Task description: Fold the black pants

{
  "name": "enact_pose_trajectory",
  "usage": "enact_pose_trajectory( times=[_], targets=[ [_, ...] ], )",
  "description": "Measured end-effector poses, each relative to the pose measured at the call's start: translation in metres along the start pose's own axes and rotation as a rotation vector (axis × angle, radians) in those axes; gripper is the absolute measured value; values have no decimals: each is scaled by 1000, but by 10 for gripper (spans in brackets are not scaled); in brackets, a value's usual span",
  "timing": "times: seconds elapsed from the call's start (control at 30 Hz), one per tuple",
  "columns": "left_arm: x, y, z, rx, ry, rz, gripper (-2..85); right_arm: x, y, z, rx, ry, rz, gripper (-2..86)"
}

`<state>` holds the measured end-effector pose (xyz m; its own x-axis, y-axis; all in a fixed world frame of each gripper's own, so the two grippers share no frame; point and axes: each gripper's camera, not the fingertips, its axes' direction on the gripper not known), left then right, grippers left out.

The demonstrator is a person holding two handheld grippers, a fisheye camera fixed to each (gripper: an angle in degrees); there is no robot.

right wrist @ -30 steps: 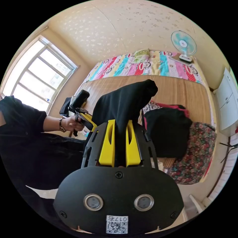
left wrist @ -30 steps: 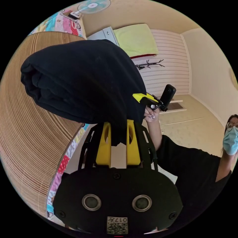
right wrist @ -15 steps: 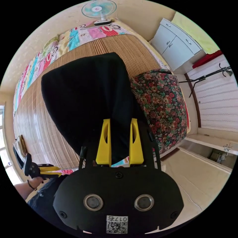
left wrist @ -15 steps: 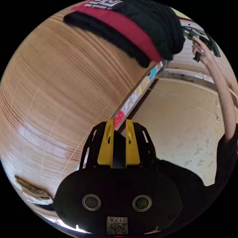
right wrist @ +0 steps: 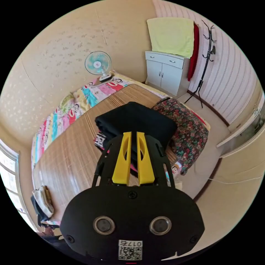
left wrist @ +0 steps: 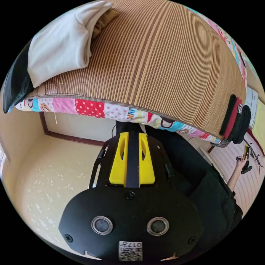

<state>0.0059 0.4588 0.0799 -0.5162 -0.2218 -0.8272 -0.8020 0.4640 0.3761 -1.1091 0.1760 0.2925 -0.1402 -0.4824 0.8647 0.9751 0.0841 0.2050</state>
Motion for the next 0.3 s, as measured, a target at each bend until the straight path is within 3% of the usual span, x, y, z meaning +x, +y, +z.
enact_pose_trajectory(
  times=[0.17, 0.3],
  targets=[
    [48, 25, 4, 31, 41, 39, 65, -53, 99, 1, -176, -436, 10, 8],
    [76, 34, 4, 29, 49, 106, 40, -111, 130, -9, -228, -544, -136, 4]
  ],
)
